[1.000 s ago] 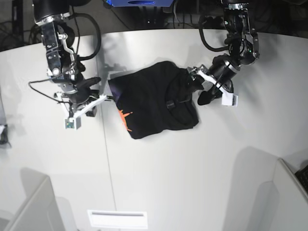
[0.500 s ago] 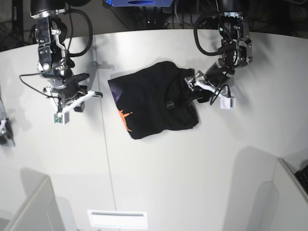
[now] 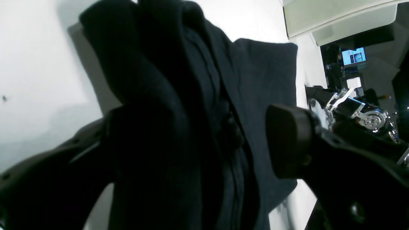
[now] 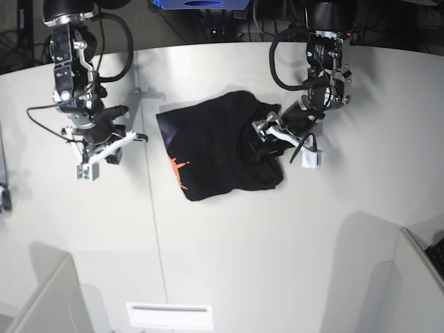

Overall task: Fold the T-shirt properly
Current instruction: 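Grasp the folded bundle edge with the left gripper and tuck it under, then push and flatten the folded shirt with the left gripper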

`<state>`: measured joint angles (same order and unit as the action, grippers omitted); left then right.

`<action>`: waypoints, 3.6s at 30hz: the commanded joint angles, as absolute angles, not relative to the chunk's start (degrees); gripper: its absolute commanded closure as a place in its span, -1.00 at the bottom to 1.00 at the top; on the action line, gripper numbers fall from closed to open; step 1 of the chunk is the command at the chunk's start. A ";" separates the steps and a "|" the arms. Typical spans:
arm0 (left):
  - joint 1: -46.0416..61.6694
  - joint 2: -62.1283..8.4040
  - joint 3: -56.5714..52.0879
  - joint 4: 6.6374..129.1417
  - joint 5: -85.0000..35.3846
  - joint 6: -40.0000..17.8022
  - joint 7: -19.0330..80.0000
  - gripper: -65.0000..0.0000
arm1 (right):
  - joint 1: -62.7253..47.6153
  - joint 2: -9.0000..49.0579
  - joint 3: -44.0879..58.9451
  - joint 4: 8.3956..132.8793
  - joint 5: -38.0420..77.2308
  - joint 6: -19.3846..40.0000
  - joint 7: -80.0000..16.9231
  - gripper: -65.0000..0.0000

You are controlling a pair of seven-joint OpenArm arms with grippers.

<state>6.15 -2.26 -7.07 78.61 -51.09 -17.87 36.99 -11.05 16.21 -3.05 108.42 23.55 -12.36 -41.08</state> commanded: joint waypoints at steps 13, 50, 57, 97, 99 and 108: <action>2.77 -3.74 -7.08 77.76 -32.84 -16.04 47.87 1.00 | -10.51 16.57 -2.68 109.76 23.52 -12.00 -39.69 1.00; -12.00 -16.04 26.51 77.58 -23.16 -16.40 52.35 1.00 | -1.63 9.54 -15.34 98.68 23.43 -9.71 -43.56 1.00; -12.26 -16.04 26.51 77.58 -23.16 -16.40 52.35 1.00 | -1.01 9.89 -15.25 94.11 23.43 -9.71 -41.80 1.00; -22.20 -17.89 52.62 77.49 6.99 -40.00 34.51 1.00 | -20.70 6.55 18.07 108.18 23.52 -9.63 -41.63 1.00; -22.29 -17.89 54.55 77.49 7.52 -40.00 32.92 1.00 | -20.70 6.55 18.07 108.18 23.43 -9.63 -41.63 1.00; -24.40 -16.40 63.08 77.67 7.60 -40.00 31.96 1.00 | -20.70 3.38 20.88 108.18 23.43 -9.63 -41.63 1.00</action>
